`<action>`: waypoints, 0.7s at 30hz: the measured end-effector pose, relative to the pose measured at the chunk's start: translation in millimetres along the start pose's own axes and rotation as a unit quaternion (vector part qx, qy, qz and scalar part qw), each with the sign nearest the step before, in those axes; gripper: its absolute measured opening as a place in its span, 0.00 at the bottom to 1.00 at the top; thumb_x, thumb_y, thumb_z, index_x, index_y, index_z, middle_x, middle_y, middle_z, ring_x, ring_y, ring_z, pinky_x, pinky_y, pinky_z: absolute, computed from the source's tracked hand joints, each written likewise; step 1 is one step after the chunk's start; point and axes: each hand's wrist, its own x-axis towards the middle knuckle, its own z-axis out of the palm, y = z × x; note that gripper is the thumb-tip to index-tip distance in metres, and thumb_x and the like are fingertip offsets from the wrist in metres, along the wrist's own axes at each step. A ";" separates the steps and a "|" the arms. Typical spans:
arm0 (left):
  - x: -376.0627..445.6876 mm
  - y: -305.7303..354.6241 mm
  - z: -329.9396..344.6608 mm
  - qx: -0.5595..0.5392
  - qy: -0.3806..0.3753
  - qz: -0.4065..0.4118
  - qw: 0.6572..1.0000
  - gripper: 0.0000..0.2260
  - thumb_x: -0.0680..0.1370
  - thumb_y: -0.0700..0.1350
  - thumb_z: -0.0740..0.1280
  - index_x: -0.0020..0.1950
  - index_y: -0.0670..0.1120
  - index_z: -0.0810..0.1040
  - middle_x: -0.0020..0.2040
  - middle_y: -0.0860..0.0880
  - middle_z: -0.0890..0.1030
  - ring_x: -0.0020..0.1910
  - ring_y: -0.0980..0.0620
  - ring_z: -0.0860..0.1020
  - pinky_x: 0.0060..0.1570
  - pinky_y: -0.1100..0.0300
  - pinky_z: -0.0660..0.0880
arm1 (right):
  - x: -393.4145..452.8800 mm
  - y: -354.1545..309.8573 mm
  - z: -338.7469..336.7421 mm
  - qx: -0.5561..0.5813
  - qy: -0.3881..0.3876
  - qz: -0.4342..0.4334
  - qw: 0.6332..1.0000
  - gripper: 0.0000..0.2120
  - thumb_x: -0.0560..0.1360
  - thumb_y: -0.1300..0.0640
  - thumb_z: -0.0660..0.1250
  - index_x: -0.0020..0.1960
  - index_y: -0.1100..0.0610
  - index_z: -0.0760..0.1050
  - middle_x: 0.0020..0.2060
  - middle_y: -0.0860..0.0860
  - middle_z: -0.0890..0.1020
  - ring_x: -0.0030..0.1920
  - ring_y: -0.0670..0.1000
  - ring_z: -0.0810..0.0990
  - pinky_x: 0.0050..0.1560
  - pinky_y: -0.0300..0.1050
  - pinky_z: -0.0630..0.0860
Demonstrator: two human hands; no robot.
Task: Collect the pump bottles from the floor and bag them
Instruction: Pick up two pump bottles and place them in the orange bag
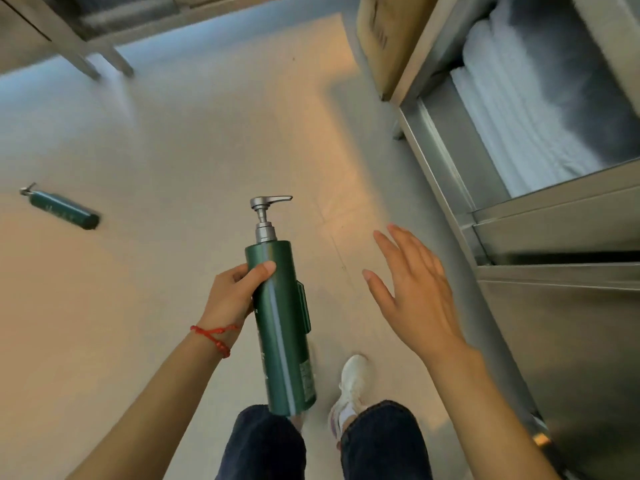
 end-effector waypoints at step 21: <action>-63.5 136.0 -144.2 -0.283 0.305 0.028 0.909 0.08 0.72 0.48 0.67 0.42 0.43 0.79 0.44 0.41 0.81 0.46 0.41 0.79 0.47 0.48 0.77 | 165.2 -190.2 -83.2 -0.035 -0.069 -0.239 0.968 0.23 0.77 0.51 0.61 0.69 0.56 0.64 0.70 0.57 0.67 0.71 0.57 0.64 0.68 0.48 0.57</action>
